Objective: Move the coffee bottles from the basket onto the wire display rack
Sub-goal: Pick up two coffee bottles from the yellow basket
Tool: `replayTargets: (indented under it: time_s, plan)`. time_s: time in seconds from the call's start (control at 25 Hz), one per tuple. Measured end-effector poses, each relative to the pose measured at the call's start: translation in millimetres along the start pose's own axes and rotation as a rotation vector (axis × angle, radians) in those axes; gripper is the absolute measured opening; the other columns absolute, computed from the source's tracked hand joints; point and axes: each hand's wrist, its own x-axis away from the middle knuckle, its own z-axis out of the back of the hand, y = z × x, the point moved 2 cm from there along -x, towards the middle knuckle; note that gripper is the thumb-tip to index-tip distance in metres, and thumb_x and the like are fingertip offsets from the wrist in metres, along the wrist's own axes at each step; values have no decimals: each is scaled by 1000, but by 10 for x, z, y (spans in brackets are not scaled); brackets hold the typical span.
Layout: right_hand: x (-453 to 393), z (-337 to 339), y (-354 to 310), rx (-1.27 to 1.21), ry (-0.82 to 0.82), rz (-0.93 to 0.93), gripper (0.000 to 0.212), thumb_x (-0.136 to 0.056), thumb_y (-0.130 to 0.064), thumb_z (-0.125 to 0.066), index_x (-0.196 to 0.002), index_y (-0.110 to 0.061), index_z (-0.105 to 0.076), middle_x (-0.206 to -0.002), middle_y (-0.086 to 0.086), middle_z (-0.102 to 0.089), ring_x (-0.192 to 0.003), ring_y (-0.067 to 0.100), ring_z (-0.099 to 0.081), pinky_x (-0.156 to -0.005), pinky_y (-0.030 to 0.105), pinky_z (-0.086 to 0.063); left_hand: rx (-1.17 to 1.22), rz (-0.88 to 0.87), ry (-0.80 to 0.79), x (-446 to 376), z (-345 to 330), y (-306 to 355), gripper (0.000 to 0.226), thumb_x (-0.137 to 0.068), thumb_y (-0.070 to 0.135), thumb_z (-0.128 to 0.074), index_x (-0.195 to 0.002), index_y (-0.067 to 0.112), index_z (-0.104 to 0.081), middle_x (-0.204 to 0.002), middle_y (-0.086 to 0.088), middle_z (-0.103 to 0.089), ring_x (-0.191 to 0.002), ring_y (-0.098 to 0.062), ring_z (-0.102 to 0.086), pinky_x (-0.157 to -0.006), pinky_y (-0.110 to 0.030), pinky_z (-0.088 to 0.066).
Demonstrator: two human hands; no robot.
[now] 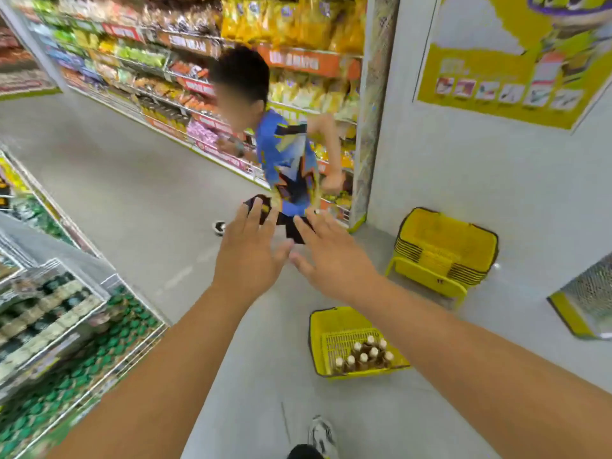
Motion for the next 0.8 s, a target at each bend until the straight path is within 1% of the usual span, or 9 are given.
replayTargets:
  time_s: [0.08,0.12,0.24,0.36,0.44,0.52,0.6,0.68,0.8]
  plan:
    - [8,-218,235,-22,-18,-48,80,-96,-58,-22,-159,-13,-34,-167,13,-29,-155,34,-24,-124,45,-21,8,-40,-40,-181,-370,101,75,-92,57,-36,-150,10,-46,-157,-23,-39,-143,-45,-38,-112,-58,-38]
    - [-1,-351,373,-27,-21,-75,79,-96,-59,-23,-160,-13,-34,-167,12,-29,-156,34,-23,-125,44,-21,30,-52,-60,-264,-573,128,74,-93,57,-37,-149,10,-47,-157,-23,-38,-144,-46,-37,-113,-58,-37]
    - [-134,-708,795,-16,-102,-146,72,-103,-55,-39,-162,-16,-26,-170,10,-21,-158,32,-14,-127,46,-20,95,-76,-102,-487,-1212,147,74,-94,59,-40,-148,9,-49,-158,-24,-37,-143,-47,-37,-111,-61,-37]
    - [-285,-1020,1192,-7,-192,-215,73,-104,-56,-39,-164,-20,-18,-173,6,-10,-160,28,-5,-128,44,-14,161,-53,-176,-685,-1724,223,72,-94,56,-52,-151,12,-46,-161,-21,-34,-146,-45,-34,-114,-60,-32]
    - [-339,-1265,1395,-12,-221,-258,78,-100,-63,-27,-164,-19,-21,-172,6,-13,-159,28,-7,-128,45,-17,206,-49,-215,-789,-2052,262,77,-92,62,-41,-154,15,-42,-163,-19,-31,-149,-42,-30,-116,-58,-29]
    - [-321,-1535,1549,-21,-287,-282,85,-93,-67,-15,-164,-19,-19,-172,5,-12,-160,27,-6,-128,43,-15,240,-36,-264,-803,-2383,288,85,-88,68,-27,-156,17,-38,-165,-16,-27,-151,-39,-26,-119,-56,-27]
    - [-303,-1868,1713,-42,-371,-306,77,-101,-61,-28,-164,-18,-17,-173,5,-11,-160,26,-5,-128,40,-12,270,-20,-306,-769,-2766,291,86,-87,69,-26,-156,18,-38,-165,-15,-28,-152,-38,-26,-119,-55,-27]
    - [-260,-2224,1868,-50,-407,-294,73,-104,-53,-41,-163,-16,-21,-172,7,-15,-159,27,-8,-129,41,-15,277,0,-339,-680,-3163,291,85,-88,69,-27,-155,17,-39,-165,-15,-29,-151,-37,-27,-119,-54,-29]
    - [-169,-2856,2133,-69,-473,-282,73,-105,-51,-45,-162,-12,-24,-171,10,-19,-159,29,-12,-127,41,-16,290,27,-405,-485,-3847,293,85,-90,69,-30,-155,16,-39,-163,-16,-31,-150,-39,-28,-118,-54,-31]
